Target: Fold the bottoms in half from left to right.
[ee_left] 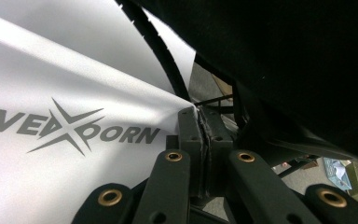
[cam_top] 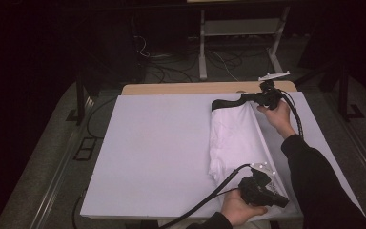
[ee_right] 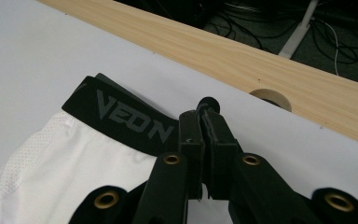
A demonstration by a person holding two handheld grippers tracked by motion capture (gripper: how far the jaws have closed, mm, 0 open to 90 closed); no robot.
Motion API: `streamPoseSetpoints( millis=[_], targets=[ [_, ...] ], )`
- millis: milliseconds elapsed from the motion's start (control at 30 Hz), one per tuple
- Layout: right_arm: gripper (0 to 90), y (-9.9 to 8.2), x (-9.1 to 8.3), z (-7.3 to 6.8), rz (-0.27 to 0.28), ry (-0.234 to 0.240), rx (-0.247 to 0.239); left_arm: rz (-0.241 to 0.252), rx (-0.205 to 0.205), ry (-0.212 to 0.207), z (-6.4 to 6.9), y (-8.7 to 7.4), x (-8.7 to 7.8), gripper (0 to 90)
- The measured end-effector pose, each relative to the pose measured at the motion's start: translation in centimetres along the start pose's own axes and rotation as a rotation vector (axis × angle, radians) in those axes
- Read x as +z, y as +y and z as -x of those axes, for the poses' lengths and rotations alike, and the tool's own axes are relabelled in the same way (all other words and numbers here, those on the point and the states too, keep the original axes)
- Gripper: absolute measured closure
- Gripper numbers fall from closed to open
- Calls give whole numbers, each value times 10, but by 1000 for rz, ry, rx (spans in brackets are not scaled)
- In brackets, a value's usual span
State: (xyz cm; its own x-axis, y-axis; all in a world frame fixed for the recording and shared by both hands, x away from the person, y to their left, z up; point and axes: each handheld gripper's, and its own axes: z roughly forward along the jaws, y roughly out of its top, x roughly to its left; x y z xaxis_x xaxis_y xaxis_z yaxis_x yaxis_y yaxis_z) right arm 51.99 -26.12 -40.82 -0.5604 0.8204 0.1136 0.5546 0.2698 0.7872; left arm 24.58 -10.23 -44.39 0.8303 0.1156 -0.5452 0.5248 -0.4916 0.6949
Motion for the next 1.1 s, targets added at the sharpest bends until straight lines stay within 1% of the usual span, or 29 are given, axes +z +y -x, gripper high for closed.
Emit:
streamPoseSetpoints(
  millis=[33, 133, 200, 333, 500, 633, 700, 733, 767, 800, 833, 867, 900, 933, 967, 1033, 1067, 1100],
  targets=[
    [857, 0, -1, 0, 0, -3, -4, -2, 3, 0, 0, 0, 1, 874],
    [856, 0, -3, 2, -2, -6, -9, -9, -6, 5, 1, 1, 4, 874],
    [856, -1, -4, 4, 3, -2, -3, -8, -9, 8, 1, 2, 7, 874],
    [855, -3, -3, 6, -4, 2, 1, -9, -23, 16, -1, 3, 11, 874],
    [854, -6, 0, 11, -8, 4, 13, -20, -34, 10, -5, 4, 16, 872],
    [850, -9, 2, 13, -19, 1, 10, -15, -47, 1, -7, 4, 19, 867],
    [844, -11, 3, 14, -24, 3, 21, -19, -47, 0, -7, 4, 19, 855],
    [831, -12, 3, 15, -28, 6, 29, -22, -49, -3, -8, 5, 19, 835],
    [792, -12, 3, 15, -31, 4, 38, -21, -44, -11, -8, 5, 19, 806],
    [762, -13, 3, 15, -32, -7, 51, -19, -33, -15, -8, 4, 18, 780],
    [742, -14, 2, 15, -35, -10, 51, -10, -19, -12, -7, 4, 18, 767],
    [716, -15, 1, 13, -42, -25, 46, -8, -16, -6, -6, 4, 17, 748],
    [689, -15, 0, 12, -48, -40, 49, -1, -11, -4, -6, 5, 16, 694],
    [677, -16, 0, 11, -49, -40, 50, 5, 0, 5, -4, 5, 15, 647],
    [638, -17, -2, 10, -41, -42, 55, 4, 8, 13, -3, 5, 14, 576],
    [578, -17, -5, 9, -31, -36, 62, 11, 23, 35, -2, 6, 12, 501],
    [534, -17, -6, 7, -27, -35, 65, 17, 24, 42, -2, 7, 10, 453],
    [472, -17, -9, 6, -22, -20, 65, 23, 27, 44, -2, 7, 9, 402]
  ],
)
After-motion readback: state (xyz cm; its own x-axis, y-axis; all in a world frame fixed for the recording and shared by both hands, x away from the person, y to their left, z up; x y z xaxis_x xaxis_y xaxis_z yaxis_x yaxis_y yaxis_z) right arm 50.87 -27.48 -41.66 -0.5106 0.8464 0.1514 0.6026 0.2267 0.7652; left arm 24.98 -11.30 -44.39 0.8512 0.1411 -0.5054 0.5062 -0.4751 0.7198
